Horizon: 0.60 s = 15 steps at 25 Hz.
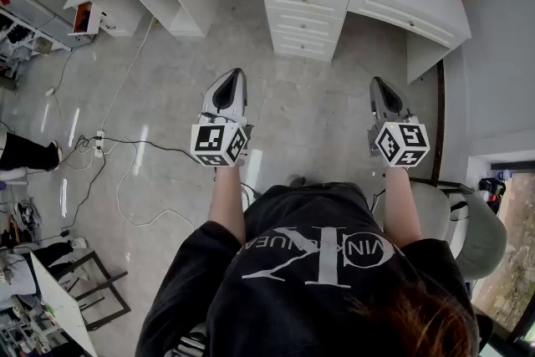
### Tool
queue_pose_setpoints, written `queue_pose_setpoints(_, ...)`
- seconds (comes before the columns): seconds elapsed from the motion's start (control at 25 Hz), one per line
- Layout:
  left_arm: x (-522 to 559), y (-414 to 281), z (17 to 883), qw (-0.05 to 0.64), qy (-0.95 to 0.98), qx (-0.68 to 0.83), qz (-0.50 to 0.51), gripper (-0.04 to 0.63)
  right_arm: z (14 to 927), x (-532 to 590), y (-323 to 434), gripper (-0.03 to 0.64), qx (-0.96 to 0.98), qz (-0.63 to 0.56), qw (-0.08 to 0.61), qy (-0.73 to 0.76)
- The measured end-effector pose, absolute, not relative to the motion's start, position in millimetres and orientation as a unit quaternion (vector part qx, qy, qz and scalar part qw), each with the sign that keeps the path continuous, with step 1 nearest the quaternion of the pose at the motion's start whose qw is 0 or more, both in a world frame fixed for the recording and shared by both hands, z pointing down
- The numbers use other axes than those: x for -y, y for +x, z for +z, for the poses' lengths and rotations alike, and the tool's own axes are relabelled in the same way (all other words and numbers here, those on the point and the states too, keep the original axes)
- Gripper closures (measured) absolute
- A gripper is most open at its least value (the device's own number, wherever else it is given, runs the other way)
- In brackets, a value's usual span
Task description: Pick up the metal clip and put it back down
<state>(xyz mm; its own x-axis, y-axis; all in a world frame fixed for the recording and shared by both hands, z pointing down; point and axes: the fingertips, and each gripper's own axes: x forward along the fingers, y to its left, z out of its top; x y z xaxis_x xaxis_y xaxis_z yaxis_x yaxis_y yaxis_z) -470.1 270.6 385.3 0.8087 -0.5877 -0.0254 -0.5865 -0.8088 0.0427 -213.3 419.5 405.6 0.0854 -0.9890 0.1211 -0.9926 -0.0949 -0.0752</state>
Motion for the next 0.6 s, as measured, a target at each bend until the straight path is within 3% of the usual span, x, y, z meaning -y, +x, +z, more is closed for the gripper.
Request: queue_pose_setpoints(0.6,-261,-483,392,0.022,0.951,0.308,-0.027,0.607,408,-413,-226,0.603,0.671,0.063,0.016,0.738)
